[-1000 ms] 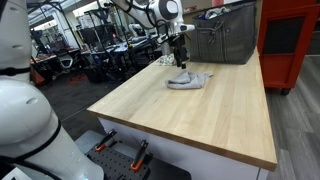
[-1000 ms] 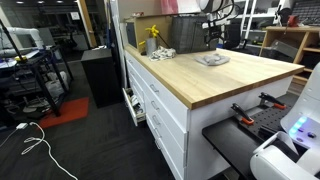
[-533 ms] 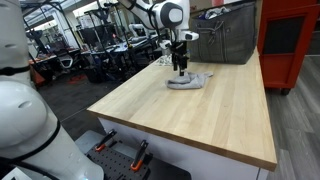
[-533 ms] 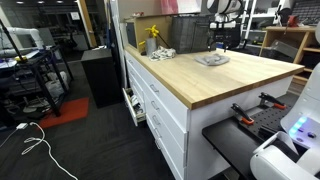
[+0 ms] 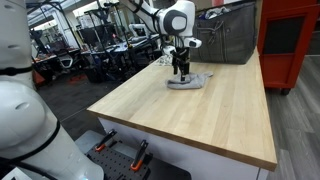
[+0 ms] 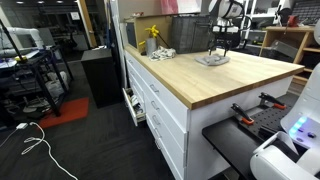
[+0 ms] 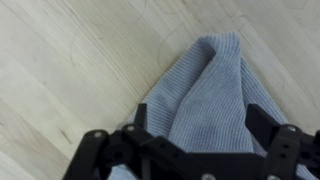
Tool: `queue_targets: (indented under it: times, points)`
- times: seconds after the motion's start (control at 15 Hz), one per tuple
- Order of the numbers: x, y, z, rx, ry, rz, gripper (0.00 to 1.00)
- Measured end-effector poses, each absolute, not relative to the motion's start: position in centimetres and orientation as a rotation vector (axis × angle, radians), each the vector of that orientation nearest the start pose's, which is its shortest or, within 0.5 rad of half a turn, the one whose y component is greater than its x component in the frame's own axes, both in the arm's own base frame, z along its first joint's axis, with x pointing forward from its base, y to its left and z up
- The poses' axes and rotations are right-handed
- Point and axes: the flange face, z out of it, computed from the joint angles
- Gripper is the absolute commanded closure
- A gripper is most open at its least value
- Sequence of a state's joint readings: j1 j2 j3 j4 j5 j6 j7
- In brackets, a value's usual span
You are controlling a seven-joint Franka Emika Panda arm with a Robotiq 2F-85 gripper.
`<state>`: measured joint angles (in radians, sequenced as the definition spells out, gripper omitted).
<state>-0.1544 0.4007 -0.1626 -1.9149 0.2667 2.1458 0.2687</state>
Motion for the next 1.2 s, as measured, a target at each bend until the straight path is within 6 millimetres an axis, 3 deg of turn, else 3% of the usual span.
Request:
queue_targets:
  times: [0.4, 0.47, 0.53, 0.6, 1.13, 1.2]
  points:
    - [58.3, -18.2, 25.6, -2.71, 1.126, 0.261, 0.0]
    - [58.5, -18.4, 25.5, -2.696, 1.137, 0.257, 0.07]
    - [58.6, -18.7, 25.5, -2.685, 1.146, 0.252, 0.26]
    - [58.8, -19.0, 25.4, -2.671, 1.157, 0.247, 0.35]
    - [59.1, -21.2, 23.8, -2.573, 1.24, 0.246, 0.95]
    - [59.1, -21.4, 23.9, -2.567, 1.245, 0.244, 0.99]
